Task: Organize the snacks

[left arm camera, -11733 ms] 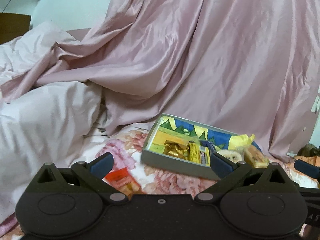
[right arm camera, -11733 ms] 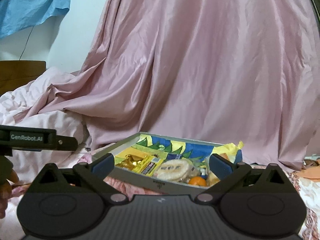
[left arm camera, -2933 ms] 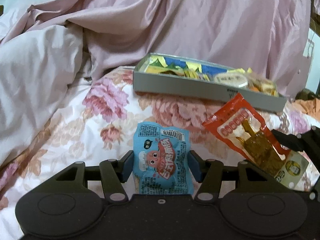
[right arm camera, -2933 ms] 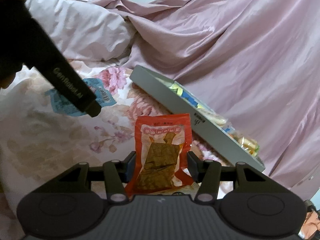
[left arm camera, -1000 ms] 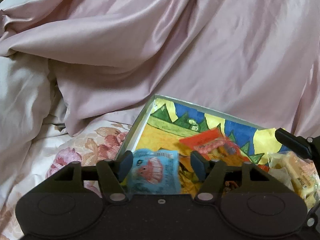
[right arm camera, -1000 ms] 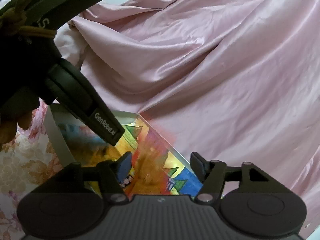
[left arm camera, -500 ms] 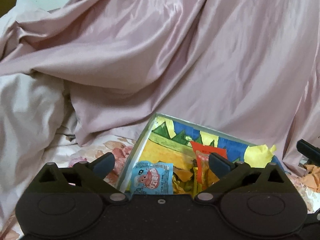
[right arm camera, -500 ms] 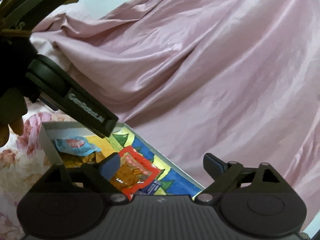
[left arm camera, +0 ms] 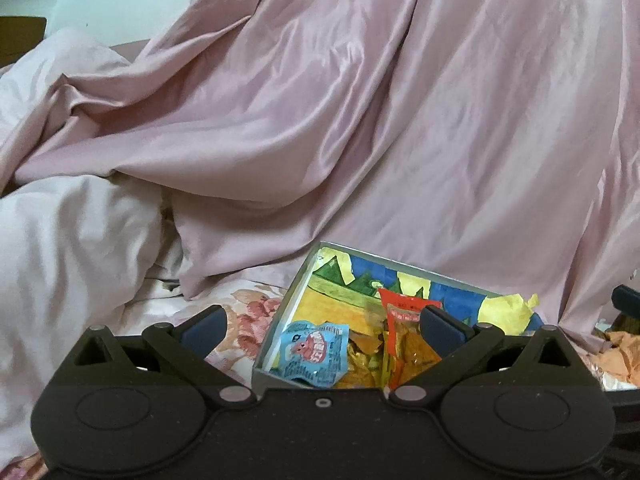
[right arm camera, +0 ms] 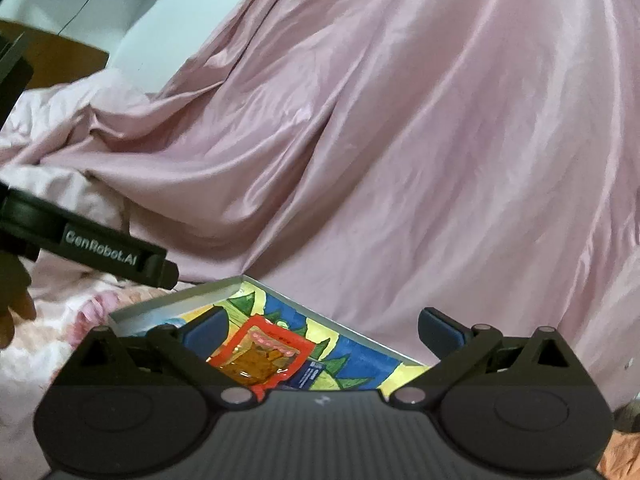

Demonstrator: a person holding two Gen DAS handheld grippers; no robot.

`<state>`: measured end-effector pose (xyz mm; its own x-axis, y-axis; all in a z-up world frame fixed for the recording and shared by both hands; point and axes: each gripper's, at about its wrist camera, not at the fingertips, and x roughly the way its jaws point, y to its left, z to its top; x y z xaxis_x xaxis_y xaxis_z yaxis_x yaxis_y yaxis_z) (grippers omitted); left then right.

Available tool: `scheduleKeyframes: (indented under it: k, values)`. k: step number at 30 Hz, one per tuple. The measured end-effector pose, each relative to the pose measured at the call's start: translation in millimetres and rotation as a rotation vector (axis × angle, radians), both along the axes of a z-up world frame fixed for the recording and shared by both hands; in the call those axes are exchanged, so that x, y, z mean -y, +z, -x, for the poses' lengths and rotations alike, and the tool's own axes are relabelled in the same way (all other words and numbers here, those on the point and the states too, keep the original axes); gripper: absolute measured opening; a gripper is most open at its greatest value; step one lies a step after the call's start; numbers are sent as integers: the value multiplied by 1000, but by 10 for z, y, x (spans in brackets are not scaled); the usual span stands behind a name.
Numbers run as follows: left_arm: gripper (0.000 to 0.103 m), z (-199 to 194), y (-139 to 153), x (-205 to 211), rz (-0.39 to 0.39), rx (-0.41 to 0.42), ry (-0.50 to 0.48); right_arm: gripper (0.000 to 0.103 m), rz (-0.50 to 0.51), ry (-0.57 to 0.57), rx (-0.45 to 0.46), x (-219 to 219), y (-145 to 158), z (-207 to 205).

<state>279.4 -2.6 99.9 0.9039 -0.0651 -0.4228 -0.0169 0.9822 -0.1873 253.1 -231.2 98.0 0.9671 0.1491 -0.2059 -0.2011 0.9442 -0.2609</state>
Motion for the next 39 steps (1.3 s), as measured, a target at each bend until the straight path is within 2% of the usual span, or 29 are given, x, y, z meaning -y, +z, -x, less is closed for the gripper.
scheduleKeyframes:
  k: [20,26,39]
  values:
    - [102,899,49,-55,-28,25,39,103,-153,-17,-45,180,173,665]
    - [102,1173,60,-47,-84,59,41,103,-201,-26,-36,220,155,915]
    - [102,1656,60,-122,-100,73,50,103,-234,-29,-54,216,115,1358]
